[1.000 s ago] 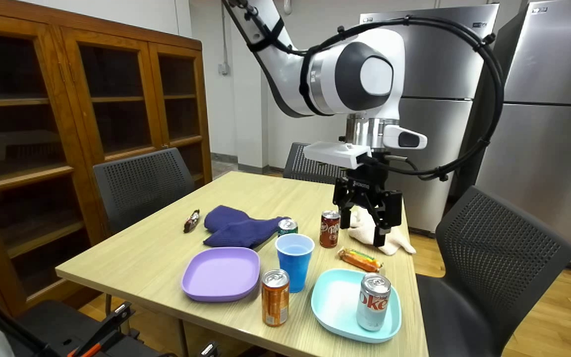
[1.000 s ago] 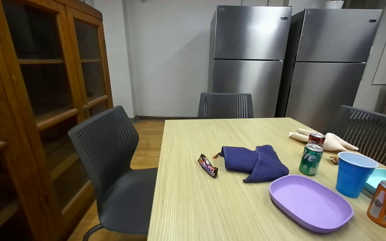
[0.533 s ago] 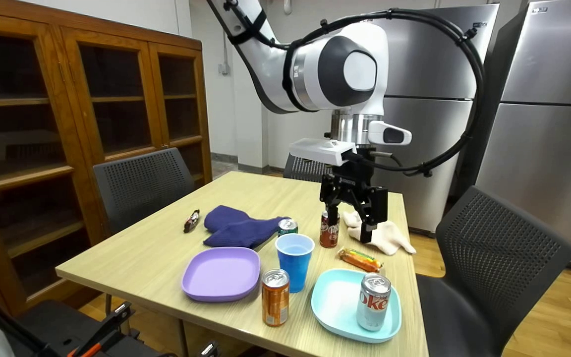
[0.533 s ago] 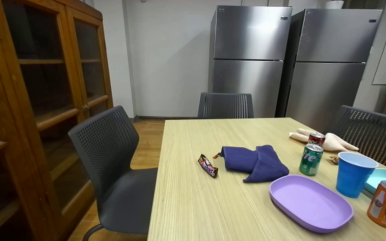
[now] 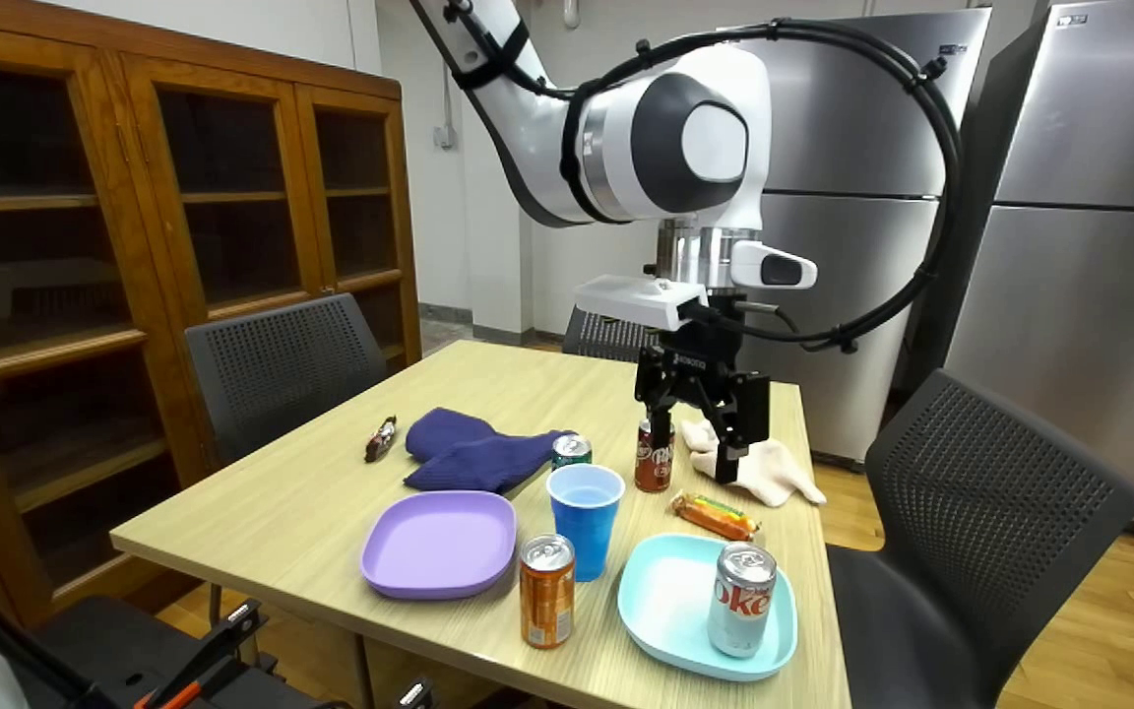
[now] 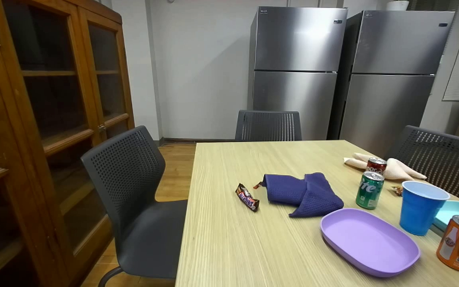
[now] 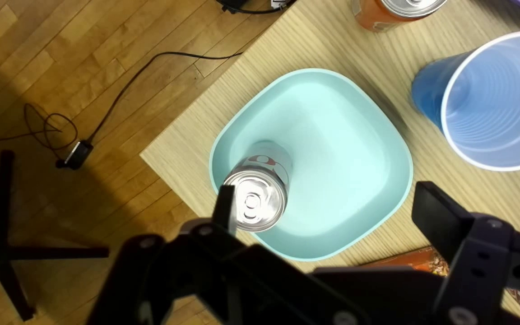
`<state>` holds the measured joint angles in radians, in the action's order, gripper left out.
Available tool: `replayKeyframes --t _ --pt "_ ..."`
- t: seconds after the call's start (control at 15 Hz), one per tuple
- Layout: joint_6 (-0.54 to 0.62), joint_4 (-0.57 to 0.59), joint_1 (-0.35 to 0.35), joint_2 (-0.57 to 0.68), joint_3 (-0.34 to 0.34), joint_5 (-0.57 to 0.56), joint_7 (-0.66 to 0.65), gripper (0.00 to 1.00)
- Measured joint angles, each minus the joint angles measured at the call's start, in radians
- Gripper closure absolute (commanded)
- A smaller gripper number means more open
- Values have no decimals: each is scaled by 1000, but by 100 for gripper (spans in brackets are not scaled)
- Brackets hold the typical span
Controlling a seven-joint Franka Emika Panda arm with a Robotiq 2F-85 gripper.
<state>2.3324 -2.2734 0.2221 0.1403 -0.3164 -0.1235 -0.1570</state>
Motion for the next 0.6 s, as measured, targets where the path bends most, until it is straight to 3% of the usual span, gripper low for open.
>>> replayKeyframes --t 0.33,0.6 --pt "18 -18 0 -10 0 -1 11 0" --pt "77 -117 0 -83 2 -63 34 0"
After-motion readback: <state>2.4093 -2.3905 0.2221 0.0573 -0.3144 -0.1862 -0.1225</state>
